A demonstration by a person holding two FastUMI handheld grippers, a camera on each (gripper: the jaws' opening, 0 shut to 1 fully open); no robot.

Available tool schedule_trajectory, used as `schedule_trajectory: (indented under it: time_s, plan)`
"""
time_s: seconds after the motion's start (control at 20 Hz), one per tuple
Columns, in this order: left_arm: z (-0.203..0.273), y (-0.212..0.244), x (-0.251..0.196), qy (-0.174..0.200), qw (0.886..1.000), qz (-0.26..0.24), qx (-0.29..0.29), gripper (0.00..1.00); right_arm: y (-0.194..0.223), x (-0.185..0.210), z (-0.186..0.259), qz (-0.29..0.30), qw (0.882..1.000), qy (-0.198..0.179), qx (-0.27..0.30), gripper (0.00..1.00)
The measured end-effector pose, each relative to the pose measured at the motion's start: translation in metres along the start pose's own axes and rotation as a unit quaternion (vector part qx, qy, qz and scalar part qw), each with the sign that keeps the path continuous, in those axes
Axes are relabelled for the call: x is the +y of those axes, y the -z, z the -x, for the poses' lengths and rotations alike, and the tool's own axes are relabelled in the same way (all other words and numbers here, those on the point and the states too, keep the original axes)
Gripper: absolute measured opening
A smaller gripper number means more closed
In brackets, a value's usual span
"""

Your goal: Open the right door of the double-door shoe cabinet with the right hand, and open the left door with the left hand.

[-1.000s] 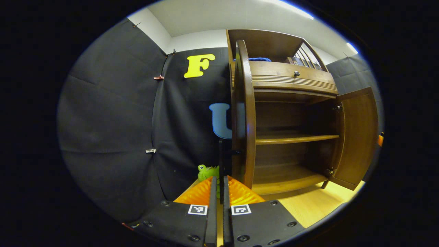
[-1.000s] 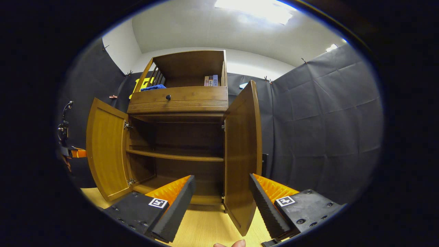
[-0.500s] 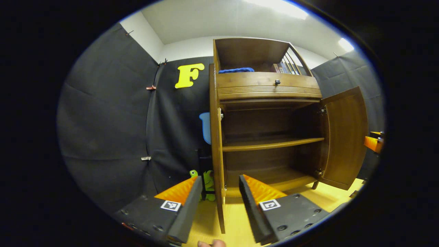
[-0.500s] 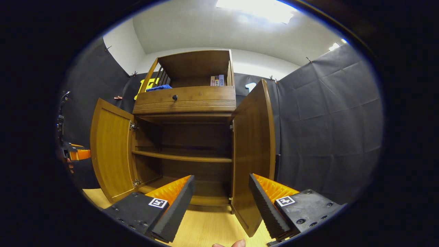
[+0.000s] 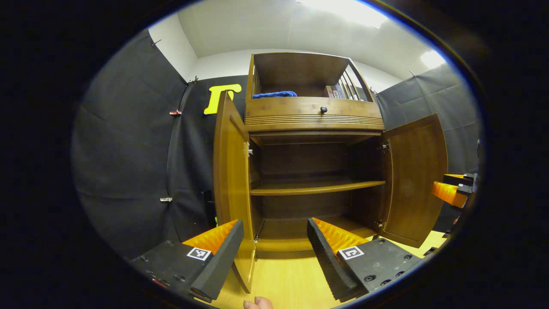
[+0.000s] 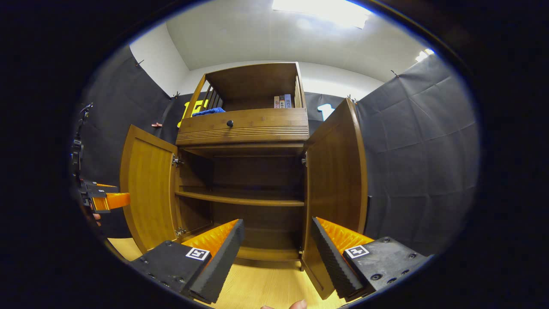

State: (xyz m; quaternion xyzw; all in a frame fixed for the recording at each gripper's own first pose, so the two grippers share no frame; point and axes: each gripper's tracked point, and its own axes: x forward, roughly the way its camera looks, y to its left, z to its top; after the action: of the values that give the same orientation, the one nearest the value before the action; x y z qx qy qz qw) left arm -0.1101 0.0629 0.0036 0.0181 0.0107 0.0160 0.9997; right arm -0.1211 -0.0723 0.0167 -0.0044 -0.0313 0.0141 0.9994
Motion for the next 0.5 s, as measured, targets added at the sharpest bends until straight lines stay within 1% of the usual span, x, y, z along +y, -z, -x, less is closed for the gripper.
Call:
schedule_trajectory:
  time_s: [0.1, 0.15, 0.2, 0.25, 0.35, 0.5]
  plan:
    - [-0.001, 0.002, -0.012, 0.014, 1.000, 0.001, -0.003, 0.93, -0.001, 0.005, -0.004, 0.001, 1.000, -0.008, -0.004, 0.98]
    - [-0.003, 0.002, -0.025, 0.021, 1.000, 0.003, -0.004, 0.93, 0.000, 0.007, -0.006, 0.002, 1.000, -0.012, -0.004, 0.98]
    - [-0.005, 0.003, -0.033, 0.027, 1.000, 0.003, -0.006, 0.93, 0.002, 0.010, -0.008, 0.004, 1.000, -0.016, -0.004, 1.00]
    - [-0.007, 0.002, -0.039, 0.030, 1.000, 0.001, -0.008, 0.93, 0.004, 0.012, -0.011, 0.005, 1.000, -0.018, -0.003, 1.00]
    - [-0.013, -0.001, -0.049, 0.031, 0.999, -0.002, -0.017, 0.93, 0.007, 0.011, -0.016, 0.006, 1.000, -0.016, -0.001, 0.98]
    - [-0.021, 0.001, -0.072, 0.050, 0.999, 0.003, -0.016, 0.93, 0.012, 0.014, -0.025, 0.001, 1.000, -0.013, 0.004, 0.97]
